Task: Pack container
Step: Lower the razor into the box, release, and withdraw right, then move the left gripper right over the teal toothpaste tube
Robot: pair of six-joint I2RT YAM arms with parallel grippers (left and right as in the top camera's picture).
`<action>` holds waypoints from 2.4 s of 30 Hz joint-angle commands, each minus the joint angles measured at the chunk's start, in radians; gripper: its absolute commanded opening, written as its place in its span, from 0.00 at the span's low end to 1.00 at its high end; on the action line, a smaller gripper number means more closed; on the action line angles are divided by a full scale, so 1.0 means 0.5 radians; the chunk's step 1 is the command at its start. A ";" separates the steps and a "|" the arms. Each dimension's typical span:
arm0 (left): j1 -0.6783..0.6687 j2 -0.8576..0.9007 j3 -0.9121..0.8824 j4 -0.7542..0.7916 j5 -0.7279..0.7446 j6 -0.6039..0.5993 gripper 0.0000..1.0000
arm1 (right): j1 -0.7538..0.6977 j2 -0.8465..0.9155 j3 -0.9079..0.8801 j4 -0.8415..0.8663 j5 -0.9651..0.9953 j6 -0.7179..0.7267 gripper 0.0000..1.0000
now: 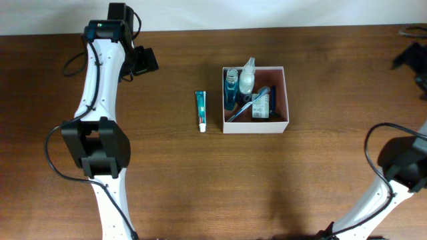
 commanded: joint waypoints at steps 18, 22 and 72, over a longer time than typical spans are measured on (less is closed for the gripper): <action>-0.001 0.011 0.021 -0.002 0.005 0.031 1.00 | -0.122 0.018 -0.267 0.026 0.291 -0.030 0.99; -0.009 0.011 0.021 -0.040 0.017 0.031 1.00 | -0.122 0.018 -0.267 0.026 0.291 -0.029 0.99; -0.726 0.043 -0.237 -0.164 0.129 0.060 1.00 | -0.122 0.018 -0.267 0.026 0.291 -0.030 0.99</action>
